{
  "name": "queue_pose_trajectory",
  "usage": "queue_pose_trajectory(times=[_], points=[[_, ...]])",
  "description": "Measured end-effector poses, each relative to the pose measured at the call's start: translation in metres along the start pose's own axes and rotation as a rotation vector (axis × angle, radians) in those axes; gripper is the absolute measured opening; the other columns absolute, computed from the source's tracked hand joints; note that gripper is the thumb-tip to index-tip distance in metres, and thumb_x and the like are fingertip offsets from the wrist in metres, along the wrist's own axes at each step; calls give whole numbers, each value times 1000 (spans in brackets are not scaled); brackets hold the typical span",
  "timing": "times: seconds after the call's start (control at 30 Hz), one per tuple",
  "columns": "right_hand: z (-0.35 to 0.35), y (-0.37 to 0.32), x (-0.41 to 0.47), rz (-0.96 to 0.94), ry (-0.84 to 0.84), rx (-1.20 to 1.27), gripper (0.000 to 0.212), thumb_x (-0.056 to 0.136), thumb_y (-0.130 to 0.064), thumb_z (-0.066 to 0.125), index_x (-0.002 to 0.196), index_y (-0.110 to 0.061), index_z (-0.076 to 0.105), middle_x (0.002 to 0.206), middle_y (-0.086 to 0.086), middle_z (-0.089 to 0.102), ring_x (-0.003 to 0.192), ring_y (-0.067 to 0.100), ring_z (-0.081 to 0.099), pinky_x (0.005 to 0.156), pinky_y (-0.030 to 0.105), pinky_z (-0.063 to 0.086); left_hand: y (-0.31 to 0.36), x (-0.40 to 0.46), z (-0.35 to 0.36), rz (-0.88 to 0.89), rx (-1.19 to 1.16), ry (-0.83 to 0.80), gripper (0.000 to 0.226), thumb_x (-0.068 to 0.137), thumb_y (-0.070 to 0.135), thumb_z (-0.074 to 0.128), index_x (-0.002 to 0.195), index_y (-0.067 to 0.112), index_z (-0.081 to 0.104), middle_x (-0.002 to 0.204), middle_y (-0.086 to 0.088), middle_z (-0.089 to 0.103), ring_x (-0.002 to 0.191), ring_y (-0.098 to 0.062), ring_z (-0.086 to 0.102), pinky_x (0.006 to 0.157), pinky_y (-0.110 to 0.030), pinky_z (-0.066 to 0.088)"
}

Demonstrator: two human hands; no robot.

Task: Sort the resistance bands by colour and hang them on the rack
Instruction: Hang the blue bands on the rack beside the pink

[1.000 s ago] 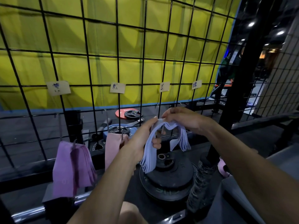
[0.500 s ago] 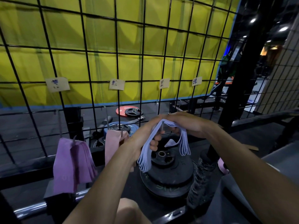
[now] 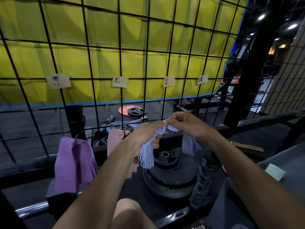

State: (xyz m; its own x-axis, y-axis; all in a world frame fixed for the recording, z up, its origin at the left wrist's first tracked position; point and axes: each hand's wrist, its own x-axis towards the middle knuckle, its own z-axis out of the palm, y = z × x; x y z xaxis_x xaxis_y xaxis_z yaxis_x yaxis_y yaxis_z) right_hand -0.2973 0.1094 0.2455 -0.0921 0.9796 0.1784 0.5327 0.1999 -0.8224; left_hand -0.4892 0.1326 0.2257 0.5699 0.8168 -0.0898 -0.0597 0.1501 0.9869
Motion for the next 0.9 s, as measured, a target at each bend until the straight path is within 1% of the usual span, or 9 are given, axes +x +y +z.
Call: queue_pose_trajectory(times=[0.1,0.27,0.4,0.5,0.6,0.63,0.7,0.77,0.9], points=[[1,-2,0,-18,7,-46,22,95,-35,67,88,-15,64,75,0,56,64,10,49,64,29,41,2,-2,0,1,16,2,31,97,37,64,87,8,59,53,4,38,44,-12,30,44,-23,28],[-3,-3,-10,82,-104,180,51,94,-59,59,94,-8,64,75,5,47,62,14,46,62,32,38,-3,-5,3,-103,-8,-42,54,85,64,67,79,11,58,57,1,36,45,-13,31,45,-25,28],[0,-5,-16,220,-192,321,43,91,-61,59,83,-21,72,69,2,41,59,15,39,61,31,34,-2,-5,1,-90,-117,-102,45,76,56,76,70,17,55,59,1,33,46,-12,28,44,-23,26],[-1,-4,-16,253,-204,388,37,89,-53,65,93,-16,73,67,1,42,59,15,41,61,31,37,-3,-4,1,-37,-132,-111,41,68,49,81,82,16,61,62,1,30,47,-11,28,45,-23,26],[-1,-1,-14,217,-180,438,51,84,-42,70,112,1,70,68,2,47,60,16,44,62,34,39,-6,-2,1,-20,-179,-91,27,79,36,77,86,15,62,61,2,30,45,-10,29,43,-22,27],[1,-1,-12,198,-171,440,48,84,-38,70,112,1,72,71,3,51,61,16,46,61,33,40,-7,-1,0,-15,-193,-80,22,83,31,76,86,14,63,61,2,31,46,-10,29,43,-21,28],[3,-2,-8,165,-156,415,30,87,-29,70,99,-2,74,79,9,56,64,18,47,58,31,43,-8,2,-3,-2,-191,-68,11,89,23,73,88,12,72,64,2,34,48,-10,32,45,-23,30],[3,-4,-3,148,-139,361,29,93,-22,68,105,5,67,82,12,55,66,19,48,56,29,45,-10,2,-5,0,-164,-51,15,91,27,73,82,16,77,67,1,37,50,-12,35,47,-26,34],[3,2,-2,158,-115,394,41,99,-18,62,113,20,58,83,15,54,63,22,47,54,28,46,-13,-3,-3,-4,-41,12,32,90,44,71,92,12,72,68,-2,46,53,-17,38,51,-30,37]])
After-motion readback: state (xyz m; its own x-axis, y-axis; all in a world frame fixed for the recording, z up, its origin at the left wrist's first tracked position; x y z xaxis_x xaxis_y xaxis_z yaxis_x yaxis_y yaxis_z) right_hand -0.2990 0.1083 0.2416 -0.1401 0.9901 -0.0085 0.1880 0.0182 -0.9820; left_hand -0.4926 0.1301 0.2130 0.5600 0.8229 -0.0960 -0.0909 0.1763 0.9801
